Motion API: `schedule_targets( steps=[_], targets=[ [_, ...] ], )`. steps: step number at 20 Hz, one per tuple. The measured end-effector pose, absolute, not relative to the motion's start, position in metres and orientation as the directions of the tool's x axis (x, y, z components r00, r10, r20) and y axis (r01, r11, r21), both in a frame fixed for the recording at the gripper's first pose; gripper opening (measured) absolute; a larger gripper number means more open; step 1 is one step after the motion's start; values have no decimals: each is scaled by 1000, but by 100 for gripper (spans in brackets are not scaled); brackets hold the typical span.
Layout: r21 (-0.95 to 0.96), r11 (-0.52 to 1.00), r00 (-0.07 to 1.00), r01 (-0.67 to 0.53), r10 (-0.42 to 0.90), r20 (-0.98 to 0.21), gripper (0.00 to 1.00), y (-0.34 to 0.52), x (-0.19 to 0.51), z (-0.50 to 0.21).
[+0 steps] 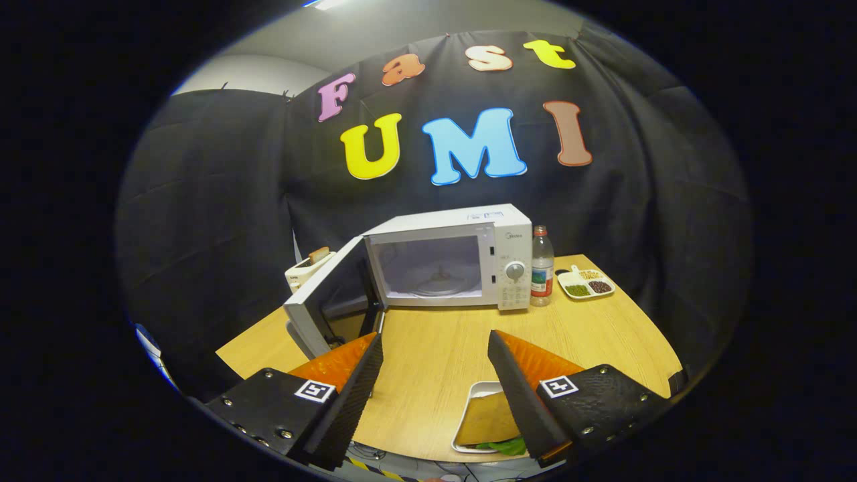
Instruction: Open the microwave, put the food inside, and close the microwave door.
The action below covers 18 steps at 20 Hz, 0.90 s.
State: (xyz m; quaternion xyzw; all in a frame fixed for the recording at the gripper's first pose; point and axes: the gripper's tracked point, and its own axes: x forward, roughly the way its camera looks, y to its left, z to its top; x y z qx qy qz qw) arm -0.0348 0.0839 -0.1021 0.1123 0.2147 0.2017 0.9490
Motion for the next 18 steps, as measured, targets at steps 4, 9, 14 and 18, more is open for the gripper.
schedule_targets(
  steps=[4, 9, 14, 18],
  targets=[
    [439, 851, 756, -287, 483, -442, 96, 48, -27, -130],
    [570, 806, 697, -158, 500, -514, 96, 23, -22, -177],
    [593, 801, 620, -81, 506, -600, 96, 4, -23, -218],
    [692, 722, 488, -19, 611, -623, 88, 15, -40, -237]
  ],
)
